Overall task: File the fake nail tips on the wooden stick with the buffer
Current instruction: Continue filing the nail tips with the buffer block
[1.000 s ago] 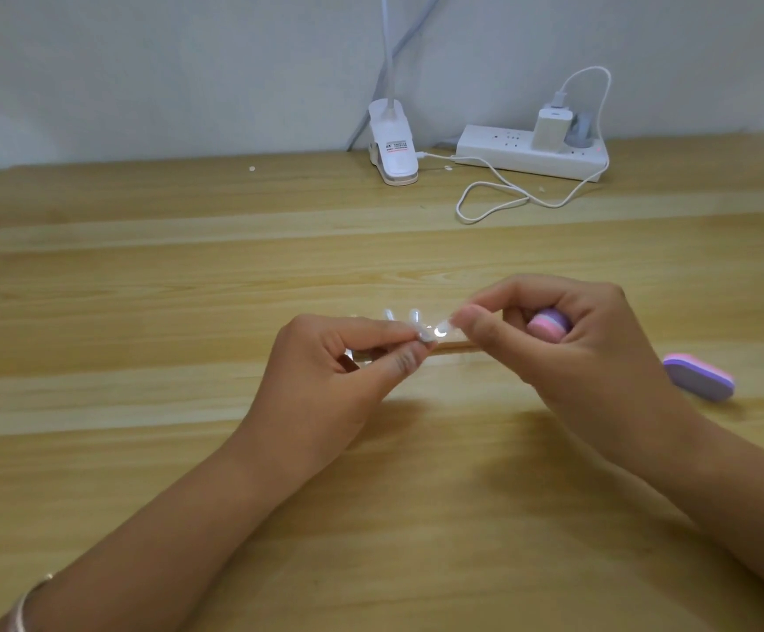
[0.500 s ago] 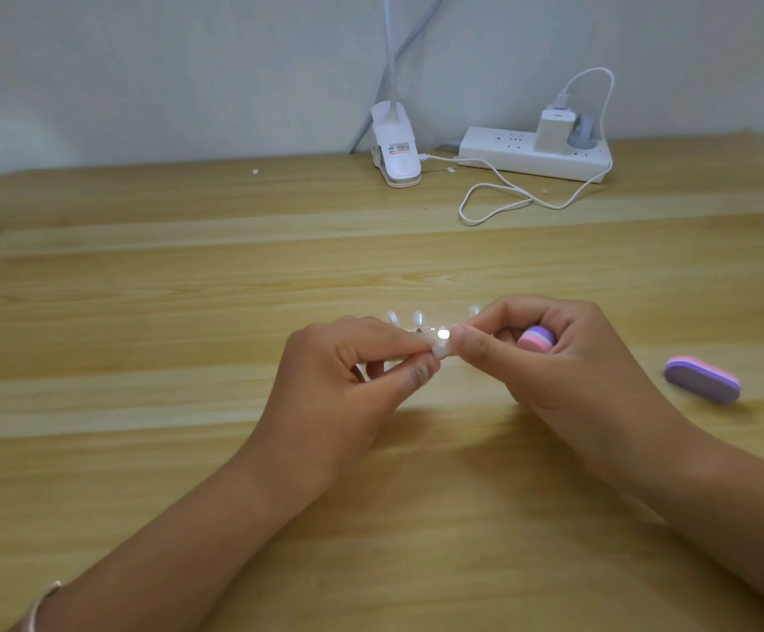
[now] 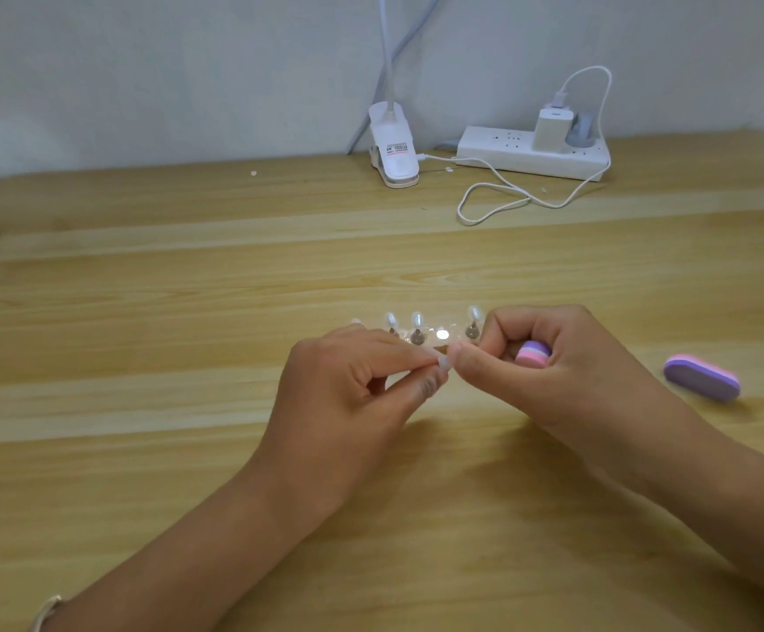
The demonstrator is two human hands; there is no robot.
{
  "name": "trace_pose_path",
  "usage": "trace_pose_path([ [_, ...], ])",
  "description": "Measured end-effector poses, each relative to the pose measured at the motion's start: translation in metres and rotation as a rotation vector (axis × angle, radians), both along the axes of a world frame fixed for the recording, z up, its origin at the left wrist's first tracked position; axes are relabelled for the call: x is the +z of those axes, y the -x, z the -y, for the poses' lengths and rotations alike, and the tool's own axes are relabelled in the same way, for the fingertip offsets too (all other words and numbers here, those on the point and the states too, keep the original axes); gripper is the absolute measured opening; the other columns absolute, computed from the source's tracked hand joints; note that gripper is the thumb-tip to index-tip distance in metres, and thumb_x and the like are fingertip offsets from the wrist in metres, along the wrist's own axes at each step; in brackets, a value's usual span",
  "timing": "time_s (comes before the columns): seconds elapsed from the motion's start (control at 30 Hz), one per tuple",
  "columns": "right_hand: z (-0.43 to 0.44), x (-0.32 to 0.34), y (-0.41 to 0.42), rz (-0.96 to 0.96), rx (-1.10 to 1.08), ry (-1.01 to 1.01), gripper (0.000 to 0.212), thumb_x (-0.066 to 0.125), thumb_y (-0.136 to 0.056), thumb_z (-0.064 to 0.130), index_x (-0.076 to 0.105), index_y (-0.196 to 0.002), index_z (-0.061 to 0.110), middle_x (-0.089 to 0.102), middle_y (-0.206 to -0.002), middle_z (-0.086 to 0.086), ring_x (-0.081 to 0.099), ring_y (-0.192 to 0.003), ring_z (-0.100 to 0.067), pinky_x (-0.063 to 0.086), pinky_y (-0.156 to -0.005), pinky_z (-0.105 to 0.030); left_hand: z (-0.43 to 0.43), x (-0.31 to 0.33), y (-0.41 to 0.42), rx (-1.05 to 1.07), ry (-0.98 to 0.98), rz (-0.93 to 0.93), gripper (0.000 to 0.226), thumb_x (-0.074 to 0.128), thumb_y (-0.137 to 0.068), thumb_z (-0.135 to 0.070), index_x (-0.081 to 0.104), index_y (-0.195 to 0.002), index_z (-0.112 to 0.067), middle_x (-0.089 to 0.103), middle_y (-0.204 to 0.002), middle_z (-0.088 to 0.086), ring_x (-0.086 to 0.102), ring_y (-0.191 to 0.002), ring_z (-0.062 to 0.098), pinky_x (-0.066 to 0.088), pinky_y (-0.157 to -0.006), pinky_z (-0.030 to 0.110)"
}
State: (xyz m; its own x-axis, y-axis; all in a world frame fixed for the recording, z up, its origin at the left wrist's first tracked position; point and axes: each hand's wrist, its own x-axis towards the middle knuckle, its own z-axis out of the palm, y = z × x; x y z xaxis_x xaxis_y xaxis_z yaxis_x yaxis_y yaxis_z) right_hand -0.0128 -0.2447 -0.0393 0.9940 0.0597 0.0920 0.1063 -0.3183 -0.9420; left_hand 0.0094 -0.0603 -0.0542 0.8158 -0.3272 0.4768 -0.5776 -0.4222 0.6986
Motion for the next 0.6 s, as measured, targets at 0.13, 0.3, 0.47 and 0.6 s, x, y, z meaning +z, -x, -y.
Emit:
trace_pose_path([
  [0.13,0.002,0.004,0.001,0.110,-0.021,0.040,0.029,0.076,-0.076,0.048,0.066,-0.069,0.022,0.037,-0.045,0.016,0.031,-0.044,-0.004,0.029,-0.047,-0.010,0.001,0.003,0.000,-0.045,0.111,-0.106,0.005,0.075,-0.080,-0.029,0.080,-0.083,-0.029,0.072,-0.070,-0.009,0.050,-0.053,0.011,0.043,-0.075,0.019],
  [0.3,0.013,0.013,0.001,0.255,-0.019,0.086,0.010,0.048,-0.082,0.034,0.048,-0.090,0.029,0.043,-0.063,0.011,0.036,-0.055,-0.005,0.032,-0.051,-0.024,0.000,0.005,-0.002,-0.112,0.225,-0.303,0.010,0.077,-0.080,-0.020,0.079,-0.086,-0.027,0.076,-0.080,-0.014,0.062,-0.066,-0.001,0.043,-0.062,0.007],
  [0.47,0.012,0.002,0.003,0.353,0.126,0.288,0.017,0.040,-0.093,0.022,0.042,-0.104,0.035,0.049,-0.081,0.019,0.048,-0.068,-0.003,0.035,-0.062,-0.007,0.000,0.002,-0.002,-0.156,0.192,-0.333,0.009,0.076,-0.082,-0.015,0.081,-0.087,-0.021,0.076,-0.079,-0.012,0.055,-0.059,-0.009,0.036,-0.056,0.001],
  [0.6,0.013,-0.008,0.002,0.451,0.221,0.351,0.033,0.041,-0.106,0.022,0.044,-0.138,0.027,0.055,-0.133,0.018,0.057,-0.119,-0.008,0.040,-0.099,-0.012,0.000,0.002,-0.003,-0.145,0.212,-0.321,0.011,0.076,-0.082,-0.014,0.080,-0.085,-0.024,0.075,-0.075,-0.008,0.054,-0.061,0.000,0.039,-0.058,0.007],
])
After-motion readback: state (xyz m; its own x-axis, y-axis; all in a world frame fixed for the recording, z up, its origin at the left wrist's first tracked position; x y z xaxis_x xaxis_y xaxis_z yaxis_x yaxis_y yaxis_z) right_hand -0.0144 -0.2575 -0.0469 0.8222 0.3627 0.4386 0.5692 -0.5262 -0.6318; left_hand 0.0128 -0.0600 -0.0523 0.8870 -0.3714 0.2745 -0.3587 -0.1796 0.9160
